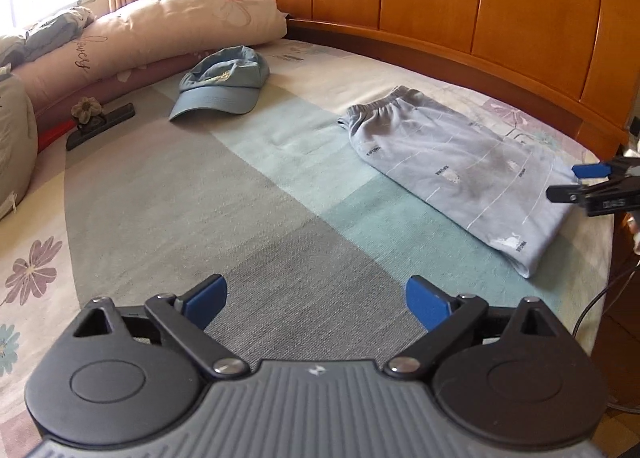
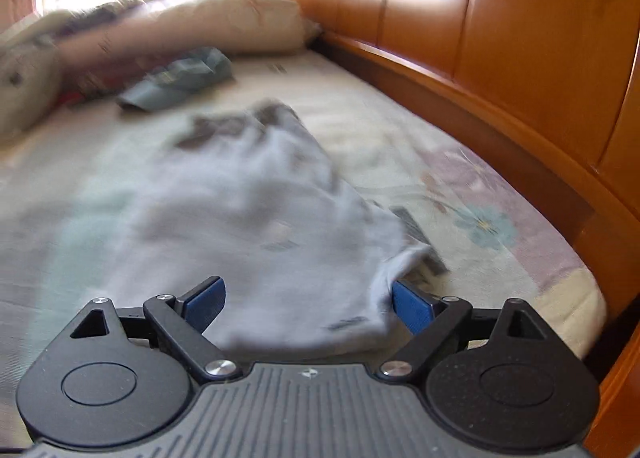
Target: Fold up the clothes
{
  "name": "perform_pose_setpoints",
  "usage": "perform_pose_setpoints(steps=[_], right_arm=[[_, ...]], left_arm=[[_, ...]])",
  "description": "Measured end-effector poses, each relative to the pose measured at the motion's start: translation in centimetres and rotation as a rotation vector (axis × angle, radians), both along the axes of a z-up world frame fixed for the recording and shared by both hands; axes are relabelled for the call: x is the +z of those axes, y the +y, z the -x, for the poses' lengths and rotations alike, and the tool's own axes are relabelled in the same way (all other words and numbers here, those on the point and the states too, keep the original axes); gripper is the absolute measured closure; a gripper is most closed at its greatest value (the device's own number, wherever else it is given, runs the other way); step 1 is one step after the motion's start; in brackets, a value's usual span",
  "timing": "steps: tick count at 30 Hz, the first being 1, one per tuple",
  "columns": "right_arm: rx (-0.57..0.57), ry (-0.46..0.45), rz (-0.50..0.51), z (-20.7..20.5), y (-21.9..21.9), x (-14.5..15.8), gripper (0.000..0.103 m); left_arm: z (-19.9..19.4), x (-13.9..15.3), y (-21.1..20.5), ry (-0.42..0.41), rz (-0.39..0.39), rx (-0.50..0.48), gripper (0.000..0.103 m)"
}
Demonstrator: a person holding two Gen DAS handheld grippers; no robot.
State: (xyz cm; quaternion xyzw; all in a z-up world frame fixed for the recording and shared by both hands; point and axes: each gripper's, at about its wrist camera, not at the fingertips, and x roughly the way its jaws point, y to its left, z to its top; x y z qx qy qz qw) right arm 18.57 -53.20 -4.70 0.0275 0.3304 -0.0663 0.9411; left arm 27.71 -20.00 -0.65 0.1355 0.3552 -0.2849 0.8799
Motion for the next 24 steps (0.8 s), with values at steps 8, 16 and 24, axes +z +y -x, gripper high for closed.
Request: perform_pose_setpoints(steps=[8,16,24], right_arm=[[0.063,0.047,0.045,1.9,3.0,-2.2,0.004],[0.047,-0.018,0.011,1.4,4.6,-0.3,0.000],[0.033,0.010,0.031,1.7,6.3,-0.7,0.000]], left_arm=[[0.8,-0.4,-0.1,-0.007,-0.007,-0.040,0.007],[0.5,-0.6,-0.3,0.014,0.029,-0.042,0.007],[1.3,0.0,1.0,0.009,0.037,-0.069,0.007]])
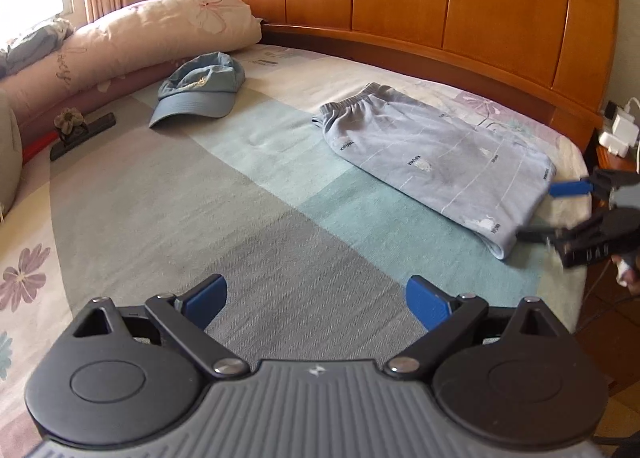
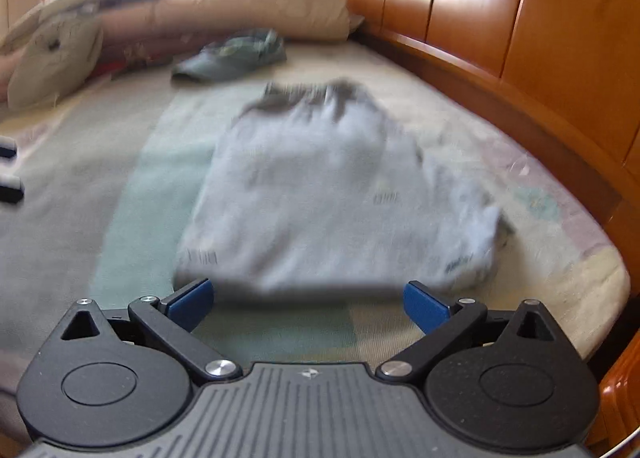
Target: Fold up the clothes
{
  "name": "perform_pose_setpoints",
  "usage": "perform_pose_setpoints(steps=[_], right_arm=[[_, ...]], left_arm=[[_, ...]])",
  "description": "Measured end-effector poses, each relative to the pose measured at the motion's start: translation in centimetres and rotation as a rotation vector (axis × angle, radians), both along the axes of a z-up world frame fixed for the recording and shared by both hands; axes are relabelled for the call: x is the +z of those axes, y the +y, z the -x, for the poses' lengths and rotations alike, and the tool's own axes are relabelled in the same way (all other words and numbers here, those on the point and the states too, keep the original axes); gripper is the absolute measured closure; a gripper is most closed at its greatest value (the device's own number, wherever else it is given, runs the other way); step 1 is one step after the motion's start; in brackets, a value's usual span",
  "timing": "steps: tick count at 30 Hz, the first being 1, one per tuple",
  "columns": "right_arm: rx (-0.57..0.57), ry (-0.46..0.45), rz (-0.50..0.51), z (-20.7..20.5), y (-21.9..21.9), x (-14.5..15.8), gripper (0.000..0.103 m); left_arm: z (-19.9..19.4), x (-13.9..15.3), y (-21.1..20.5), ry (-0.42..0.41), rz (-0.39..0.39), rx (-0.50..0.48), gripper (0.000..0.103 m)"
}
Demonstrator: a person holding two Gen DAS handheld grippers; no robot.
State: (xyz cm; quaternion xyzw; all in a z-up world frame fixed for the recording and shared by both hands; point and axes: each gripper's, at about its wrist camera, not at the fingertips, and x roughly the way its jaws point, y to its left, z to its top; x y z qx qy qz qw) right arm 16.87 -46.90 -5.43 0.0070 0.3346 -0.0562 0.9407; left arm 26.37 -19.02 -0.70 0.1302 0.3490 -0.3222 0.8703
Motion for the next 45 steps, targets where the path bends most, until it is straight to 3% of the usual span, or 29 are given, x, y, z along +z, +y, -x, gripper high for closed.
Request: perform_pose_setpoints(steps=[3,6,8,13,19,24,27,34,39,45], right_arm=[[0.006,-0.031,-0.017,-1.2,0.4,0.5,0.000],[0.027,0.048,-0.078,-2.0,0.2,-1.0,0.000],[0.027,0.047,-0.089,-1.1,-0.2,-1.0,0.000],[-0.056,-0.065,-0.096,-1.0,-3.7,1.6,0.000],[-0.147,-0.009,-0.208,-3.0,-8.9,-0.8,0.000],[-0.137,-0.062,-0.182,-2.3,-8.0,1.4,0.000],[-0.072,-0.072,-0.176,-2.4,-6.5,2.1,0.000],[-0.108,0.073,-0.110,-4.4,-4.8,0.5,0.000],[-0.097,-0.004,-0.144,-4.3,-3.5,2.7,0.000],[-0.104,0.094,-0.179,-5.8,-1.3,1.2,0.000]], left_arm=[[-0.1,-0.1,0.1,0.011,0.008,0.021,0.007],[-0.1,0.1,0.3,0.036,0.002,0.040,0.007],[0.0,0.1,1.0,0.035,-0.006,0.054,0.007],[-0.4,-0.3,1.8,0.067,0.016,0.093,0.007],[-0.1,0.0,1.4,0.085,0.021,0.118,0.007],[-0.5,0.5,0.7,0.087,-0.010,0.147,0.007],[-0.7,0.9,-0.6,0.101,0.004,0.127,0.007],[-0.3,2.2,-2.5,0.077,0.030,0.070,0.007],[0.0,2.7,-2.1,0.059,0.035,0.056,0.007],[0.5,2.8,-0.8,0.049,0.062,0.016,0.007]])
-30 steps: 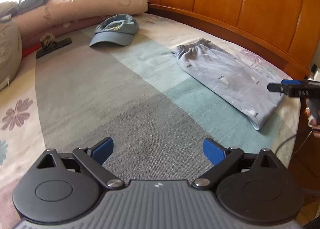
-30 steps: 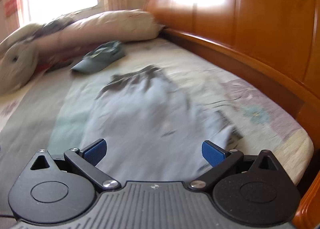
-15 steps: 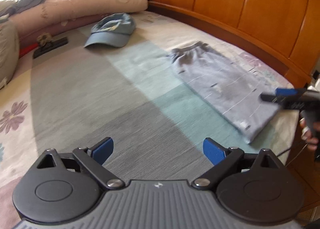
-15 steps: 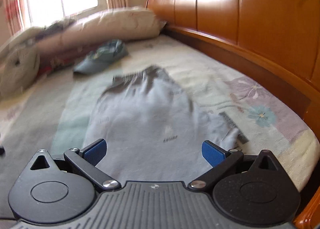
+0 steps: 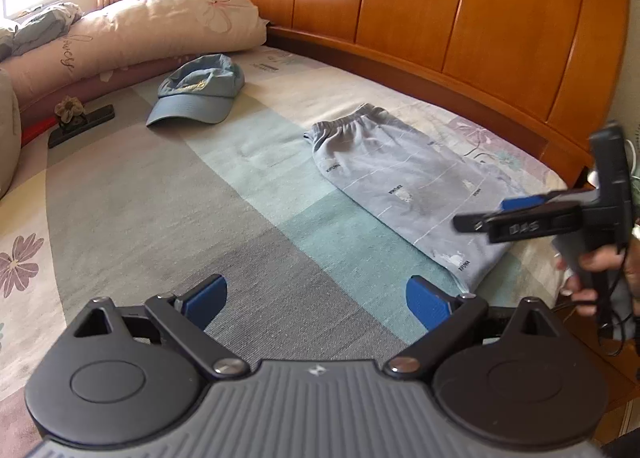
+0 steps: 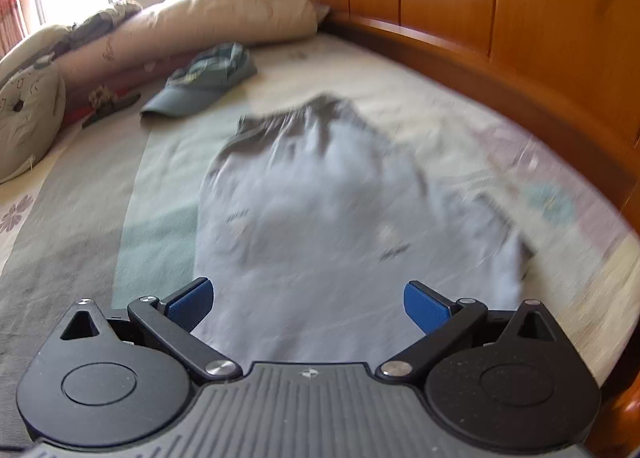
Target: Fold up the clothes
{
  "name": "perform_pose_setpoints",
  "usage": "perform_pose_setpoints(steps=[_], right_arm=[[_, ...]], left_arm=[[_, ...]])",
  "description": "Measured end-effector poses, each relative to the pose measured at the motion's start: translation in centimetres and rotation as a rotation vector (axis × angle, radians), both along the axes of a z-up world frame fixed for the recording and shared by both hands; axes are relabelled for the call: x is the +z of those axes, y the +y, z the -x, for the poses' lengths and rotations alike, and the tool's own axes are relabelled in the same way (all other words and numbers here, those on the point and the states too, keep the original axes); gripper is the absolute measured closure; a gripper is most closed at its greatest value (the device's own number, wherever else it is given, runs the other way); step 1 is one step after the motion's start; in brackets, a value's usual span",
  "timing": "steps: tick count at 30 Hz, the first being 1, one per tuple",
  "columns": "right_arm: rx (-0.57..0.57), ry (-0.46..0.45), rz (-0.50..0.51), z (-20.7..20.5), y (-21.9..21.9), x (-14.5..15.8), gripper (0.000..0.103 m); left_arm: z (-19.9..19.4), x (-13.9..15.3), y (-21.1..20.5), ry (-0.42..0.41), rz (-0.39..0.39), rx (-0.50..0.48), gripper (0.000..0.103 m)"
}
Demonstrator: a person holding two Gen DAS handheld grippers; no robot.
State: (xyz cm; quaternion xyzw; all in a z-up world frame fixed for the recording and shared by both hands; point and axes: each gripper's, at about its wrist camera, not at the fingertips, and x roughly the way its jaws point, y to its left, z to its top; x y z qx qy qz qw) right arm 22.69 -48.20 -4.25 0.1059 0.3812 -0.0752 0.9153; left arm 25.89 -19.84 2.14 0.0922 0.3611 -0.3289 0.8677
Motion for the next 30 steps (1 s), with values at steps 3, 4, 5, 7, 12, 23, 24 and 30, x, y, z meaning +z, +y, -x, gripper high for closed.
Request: perform_pose_setpoints(steps=[3,4,5,7,12,23,24,30], right_arm=[[-0.040,0.049,-0.037,-0.1,0.6,-0.4,0.000],[-0.057,0.053,-0.047,0.1,0.9,-0.2,0.000],[-0.070,0.043,-0.054,0.5,1.2,0.3,0.000],[-0.092,0.020,-0.058,1.6,2.0,1.5,0.000],[-0.176,0.012,-0.053,5.0,4.5,3.5,0.000],[-0.281,0.026,0.011,11.0,12.0,7.4,0.000],[-0.285,0.024,0.021,11.3,12.5,7.8,0.000],[-0.322,0.022,0.038,13.0,14.1,8.9,0.000]], left_arm=[[0.4,0.3,0.7,-0.015,0.015,-0.027,0.007],[0.6,0.5,1.0,-0.021,0.021,-0.037,0.007],[0.7,0.7,1.3,-0.026,0.029,-0.050,0.007],[1.0,1.0,1.9,-0.037,0.041,-0.075,0.007],[1.1,1.3,3.2,-0.037,0.073,-0.122,0.007],[2.1,2.1,3.6,-0.049,0.107,-0.250,0.007],[2.2,2.3,3.6,-0.054,0.107,-0.259,0.007],[3.6,3.3,3.6,-0.150,0.083,-0.263,0.001]])
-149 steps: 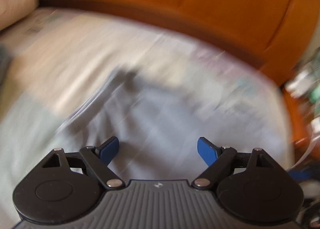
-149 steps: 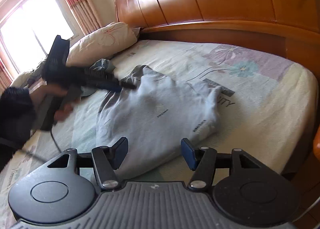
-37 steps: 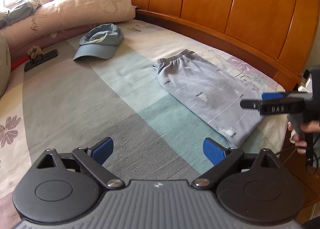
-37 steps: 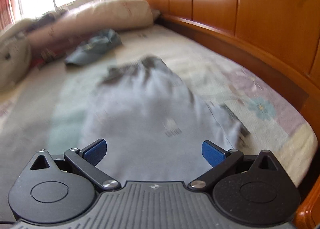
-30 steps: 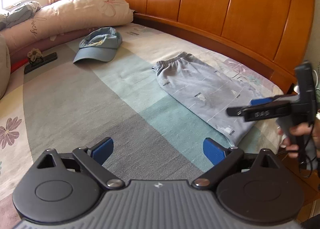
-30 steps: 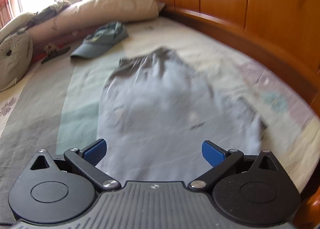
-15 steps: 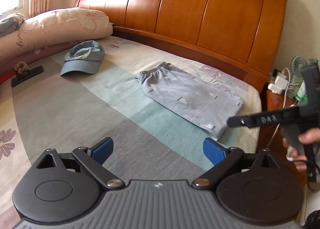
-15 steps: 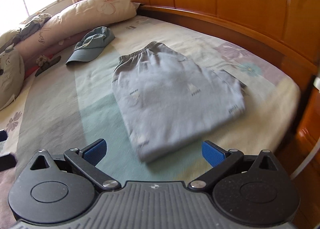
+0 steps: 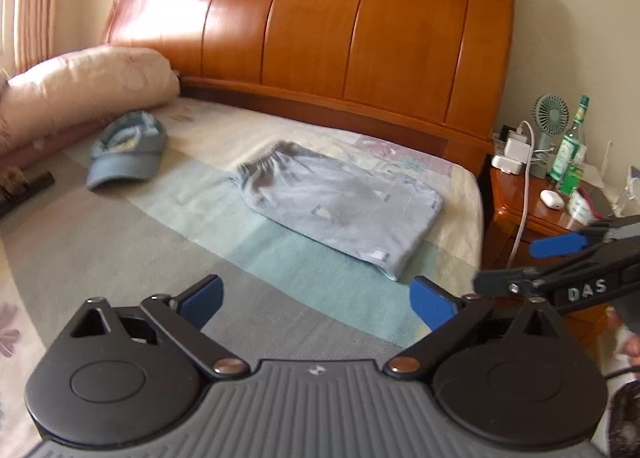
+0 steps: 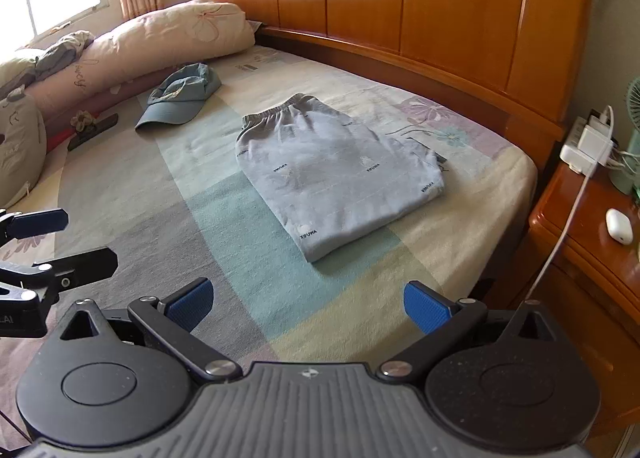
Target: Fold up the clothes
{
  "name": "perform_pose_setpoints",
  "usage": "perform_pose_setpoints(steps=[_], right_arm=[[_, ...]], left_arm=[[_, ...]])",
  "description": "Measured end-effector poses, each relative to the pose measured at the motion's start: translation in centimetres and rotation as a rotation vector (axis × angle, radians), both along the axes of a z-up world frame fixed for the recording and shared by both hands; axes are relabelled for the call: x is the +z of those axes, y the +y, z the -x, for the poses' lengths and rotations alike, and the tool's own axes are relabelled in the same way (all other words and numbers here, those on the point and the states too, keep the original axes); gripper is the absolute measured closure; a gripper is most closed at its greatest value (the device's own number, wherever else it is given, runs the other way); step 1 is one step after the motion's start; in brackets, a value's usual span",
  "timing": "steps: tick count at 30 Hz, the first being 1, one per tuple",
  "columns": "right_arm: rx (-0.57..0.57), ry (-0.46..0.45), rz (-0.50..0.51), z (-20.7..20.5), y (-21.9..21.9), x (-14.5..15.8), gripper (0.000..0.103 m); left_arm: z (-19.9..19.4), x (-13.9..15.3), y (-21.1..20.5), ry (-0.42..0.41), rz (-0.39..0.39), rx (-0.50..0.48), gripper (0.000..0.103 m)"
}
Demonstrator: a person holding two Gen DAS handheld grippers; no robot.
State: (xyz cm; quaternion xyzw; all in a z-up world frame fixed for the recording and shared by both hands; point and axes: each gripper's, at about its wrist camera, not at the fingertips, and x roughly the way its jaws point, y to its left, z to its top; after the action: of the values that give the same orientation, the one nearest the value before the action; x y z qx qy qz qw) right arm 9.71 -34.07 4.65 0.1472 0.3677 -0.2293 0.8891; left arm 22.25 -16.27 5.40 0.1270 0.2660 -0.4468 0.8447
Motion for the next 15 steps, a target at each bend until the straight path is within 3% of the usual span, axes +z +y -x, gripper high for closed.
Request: perform_pose_setpoints(steps=[5,11,15], right_arm=[[-0.021,0.008,0.002,0.9,0.9,0.4,0.000],[-0.023,0.003,0.019,1.1,1.5,0.9,0.000],[-0.018,-0.007,0.010,1.0,1.9,0.9,0.000]], left_arm=[[0.9,0.6,-0.1,-0.042,-0.002,-0.043,0.001],[-0.1,0.2,0.0,0.089,-0.014,0.003,0.001],[-0.1,-0.1,0.1,0.091,-0.070,0.029,0.001]])
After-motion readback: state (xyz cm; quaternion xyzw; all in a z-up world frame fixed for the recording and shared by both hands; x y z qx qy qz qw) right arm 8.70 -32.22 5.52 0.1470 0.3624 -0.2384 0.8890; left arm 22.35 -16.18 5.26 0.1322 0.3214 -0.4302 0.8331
